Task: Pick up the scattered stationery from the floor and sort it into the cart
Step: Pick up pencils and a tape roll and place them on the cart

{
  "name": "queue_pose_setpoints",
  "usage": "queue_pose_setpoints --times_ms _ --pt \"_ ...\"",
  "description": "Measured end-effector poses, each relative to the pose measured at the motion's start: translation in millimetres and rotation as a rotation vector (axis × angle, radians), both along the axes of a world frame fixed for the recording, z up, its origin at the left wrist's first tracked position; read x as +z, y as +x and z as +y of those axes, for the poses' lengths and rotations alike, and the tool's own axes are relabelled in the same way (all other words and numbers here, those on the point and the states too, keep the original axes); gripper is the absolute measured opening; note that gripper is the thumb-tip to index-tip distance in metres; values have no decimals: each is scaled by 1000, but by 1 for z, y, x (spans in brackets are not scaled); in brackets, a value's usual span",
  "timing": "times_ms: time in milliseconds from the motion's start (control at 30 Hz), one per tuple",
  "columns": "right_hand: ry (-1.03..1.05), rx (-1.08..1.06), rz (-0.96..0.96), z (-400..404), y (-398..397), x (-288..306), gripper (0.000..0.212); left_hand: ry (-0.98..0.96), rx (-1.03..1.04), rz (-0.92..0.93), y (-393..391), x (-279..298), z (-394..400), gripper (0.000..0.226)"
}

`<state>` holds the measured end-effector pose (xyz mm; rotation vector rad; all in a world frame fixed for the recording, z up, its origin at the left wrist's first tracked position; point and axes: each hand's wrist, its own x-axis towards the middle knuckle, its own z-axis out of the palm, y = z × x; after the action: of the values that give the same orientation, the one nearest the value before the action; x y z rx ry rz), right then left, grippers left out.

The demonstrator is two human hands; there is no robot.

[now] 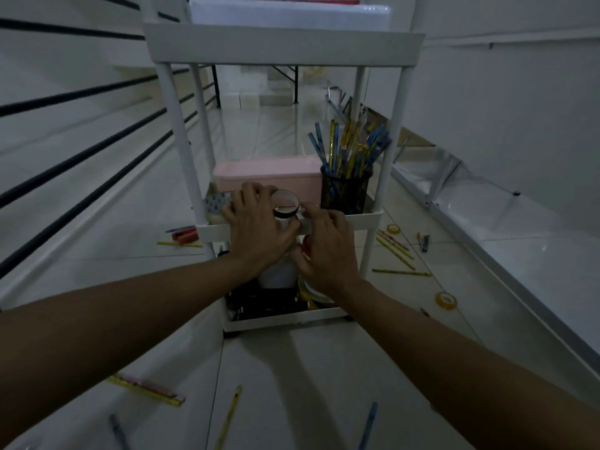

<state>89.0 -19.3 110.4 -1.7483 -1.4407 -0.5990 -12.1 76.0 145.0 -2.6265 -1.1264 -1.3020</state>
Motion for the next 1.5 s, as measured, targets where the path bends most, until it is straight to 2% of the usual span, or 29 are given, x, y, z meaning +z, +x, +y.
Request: queue_pose_setpoints --times_ms 167,267,400,600,867,1000,1200,1400,1500 --pt "-86 -17 -20 6 5 3 68 33 107 110 3 -3 -1 63" --pt "-123 -60 -111 9 7 7 69 60 132 171 3 -5 1 65" --pt "-195 -200 -105 11 7 9 73 134 153 243 3 -10 3 58" --pt "-160 -307 -73 14 2 5 61 217 77 267 -3 -11 7 48" --pt "-174 -275 -133 12 8 2 61 355 -119 392 -14 -14 16 29" --pt "-199 -303 -135 14 7 2 60 431 -69 466 -16 -8 19 35" --pt "-168 -310 -126 15 5 3 59 374 -9 472 -17 -8 18 46" --pt "-118 -295 -177 7 6 4 47 422 -121 445 -17 -13 15 37" --pt "-154 -249 -178 7 8 4 54 444 -142 444 -19 -15 15 36"
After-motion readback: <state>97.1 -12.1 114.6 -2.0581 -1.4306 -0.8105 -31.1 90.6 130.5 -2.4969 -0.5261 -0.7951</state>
